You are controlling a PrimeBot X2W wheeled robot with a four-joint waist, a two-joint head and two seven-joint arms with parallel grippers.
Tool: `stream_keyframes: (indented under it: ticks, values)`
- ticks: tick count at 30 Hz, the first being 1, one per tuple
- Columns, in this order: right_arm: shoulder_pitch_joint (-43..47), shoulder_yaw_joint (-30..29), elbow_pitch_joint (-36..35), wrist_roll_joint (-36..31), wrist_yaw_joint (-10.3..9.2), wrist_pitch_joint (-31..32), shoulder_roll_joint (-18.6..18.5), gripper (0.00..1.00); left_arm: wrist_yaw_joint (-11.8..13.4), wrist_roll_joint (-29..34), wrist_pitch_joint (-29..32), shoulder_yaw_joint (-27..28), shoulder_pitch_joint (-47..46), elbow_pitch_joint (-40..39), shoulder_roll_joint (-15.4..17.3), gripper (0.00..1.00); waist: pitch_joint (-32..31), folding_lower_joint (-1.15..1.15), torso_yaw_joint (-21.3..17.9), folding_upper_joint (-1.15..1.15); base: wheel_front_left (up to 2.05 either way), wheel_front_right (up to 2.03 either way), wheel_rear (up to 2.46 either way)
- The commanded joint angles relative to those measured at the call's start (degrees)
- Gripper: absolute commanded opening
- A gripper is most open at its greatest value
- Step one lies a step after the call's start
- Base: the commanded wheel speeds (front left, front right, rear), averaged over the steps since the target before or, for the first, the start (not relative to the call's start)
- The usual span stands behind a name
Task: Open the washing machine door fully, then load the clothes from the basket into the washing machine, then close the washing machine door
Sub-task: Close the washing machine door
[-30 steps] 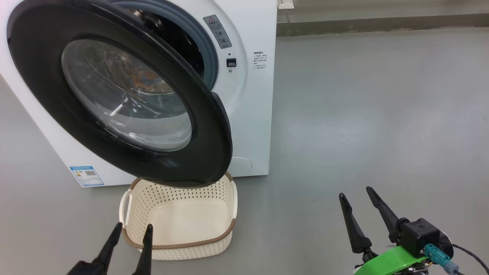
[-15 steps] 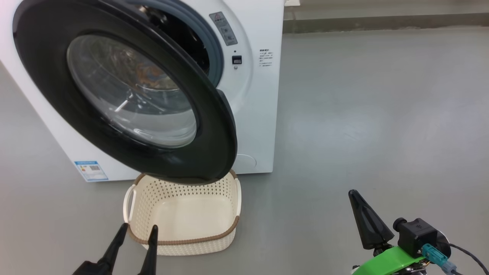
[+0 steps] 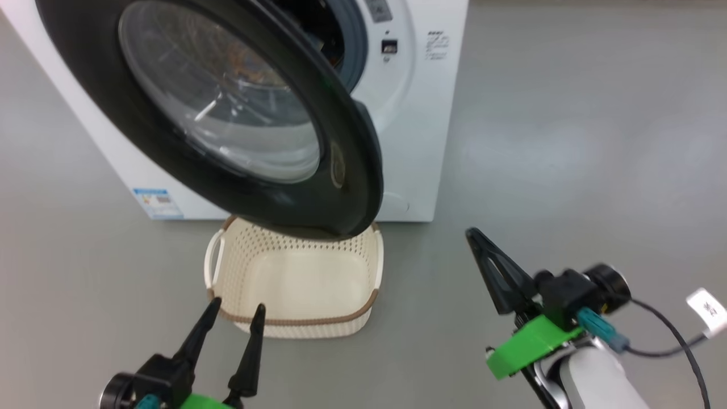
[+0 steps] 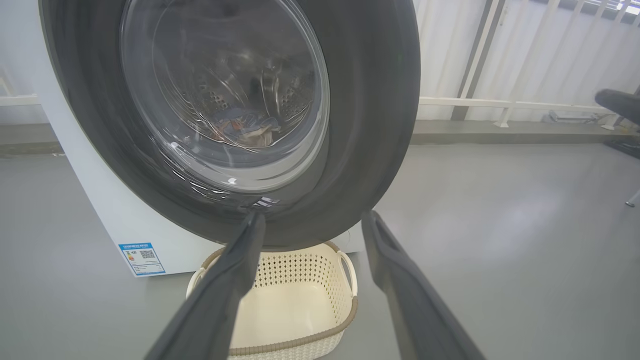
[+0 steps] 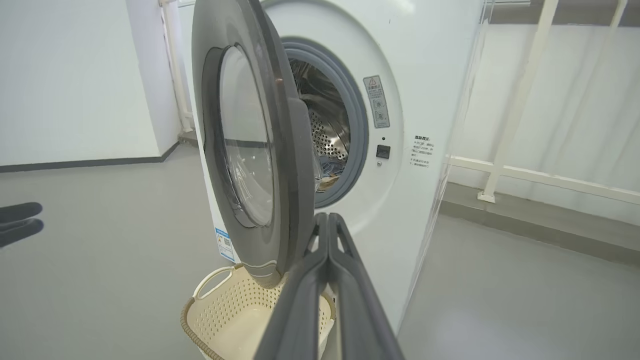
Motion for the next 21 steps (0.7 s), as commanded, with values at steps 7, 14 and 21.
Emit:
stream_keyframes:
  ticks: [7,14,21]
  values:
    - [-10.6,8.8,2.9,1.5,0.09,-0.7,-4.2,0.00,-0.1,-0.9,-0.4,-0.9,-6.7,-0.6,-0.5,1.00,7.4,0.00,5.9,0.00,0.00,0.00,0.00]
    - [-17.9,12.9,6.5,3.0,0.09,-0.7,-6.6,0.00,-0.1,-1.8,-0.4,-2.8,-9.7,0.0,-1.5,1.00,11.8,0.00,9.7,0.00,0.00,0.00,0.00]
    - [-22.1,14.3,9.2,4.0,0.09,-0.7,-8.8,0.00,-0.1,-2.6,-0.4,-2.9,-11.1,0.5,-2.2,1.00,14.1,0.00,13.0,0.00,0.00,0.00,0.00]
